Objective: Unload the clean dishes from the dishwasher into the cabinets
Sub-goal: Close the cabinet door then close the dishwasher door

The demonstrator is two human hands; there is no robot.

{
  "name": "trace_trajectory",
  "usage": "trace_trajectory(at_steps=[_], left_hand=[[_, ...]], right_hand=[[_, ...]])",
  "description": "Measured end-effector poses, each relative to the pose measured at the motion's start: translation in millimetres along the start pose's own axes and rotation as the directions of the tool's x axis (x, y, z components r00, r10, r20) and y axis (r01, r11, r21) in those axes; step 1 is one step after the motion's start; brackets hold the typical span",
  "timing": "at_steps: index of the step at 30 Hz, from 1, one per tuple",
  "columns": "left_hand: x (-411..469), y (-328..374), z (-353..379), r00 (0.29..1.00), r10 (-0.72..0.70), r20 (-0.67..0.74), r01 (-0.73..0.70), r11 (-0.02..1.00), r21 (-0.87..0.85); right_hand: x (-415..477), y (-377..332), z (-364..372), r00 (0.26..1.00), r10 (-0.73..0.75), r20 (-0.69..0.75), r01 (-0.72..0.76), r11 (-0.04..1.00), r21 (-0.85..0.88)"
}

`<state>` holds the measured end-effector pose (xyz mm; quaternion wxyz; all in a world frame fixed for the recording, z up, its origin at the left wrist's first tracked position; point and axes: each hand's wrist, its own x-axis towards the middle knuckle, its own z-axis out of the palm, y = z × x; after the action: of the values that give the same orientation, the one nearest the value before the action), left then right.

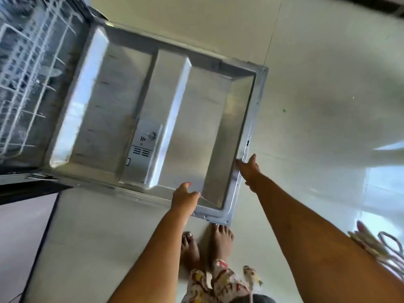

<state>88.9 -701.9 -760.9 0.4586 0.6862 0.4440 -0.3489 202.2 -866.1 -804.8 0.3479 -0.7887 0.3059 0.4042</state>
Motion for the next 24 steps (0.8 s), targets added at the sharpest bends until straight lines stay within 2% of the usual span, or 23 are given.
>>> trace_trajectory(at_steps=[3,7,10,12,15,18,20,24], left_hand=[[14,-2,9,0.998,0.064,-0.014,-0.064,0.998,0.001],[30,-14,24,0.993,0.116,-0.008,-0.115,0.987,0.116],[36,-22,37,0.990,0.140,0.010,-0.139,0.969,0.202],[39,-28,47,0.989,0.143,0.025,-0.145,0.958,0.249],[43,-33,62,0.990,0.142,0.008,-0.134,0.913,0.386],[42,-34,77,0.987,0.161,0.030,-0.156,0.869,0.470],[36,-35,85,0.983,0.179,0.051,-0.180,0.843,0.507],[12,-31,90,0.970,0.243,0.020,-0.214,0.807,0.550]], right_hand=[[16,5,5,0.998,0.017,0.056,-0.026,0.986,0.167],[40,15,15,0.995,0.061,0.078,-0.086,0.927,0.365],[53,22,18,0.992,0.094,0.080,-0.120,0.894,0.433],[64,31,18,0.985,0.102,0.138,-0.158,0.860,0.485],[79,46,22,0.966,0.072,0.249,-0.193,0.841,0.505],[82,51,25,0.957,0.062,0.284,-0.193,0.866,0.461],[80,51,22,0.965,0.102,0.242,-0.200,0.881,0.428],[63,43,10,0.979,0.082,0.188,-0.154,0.900,0.409]])
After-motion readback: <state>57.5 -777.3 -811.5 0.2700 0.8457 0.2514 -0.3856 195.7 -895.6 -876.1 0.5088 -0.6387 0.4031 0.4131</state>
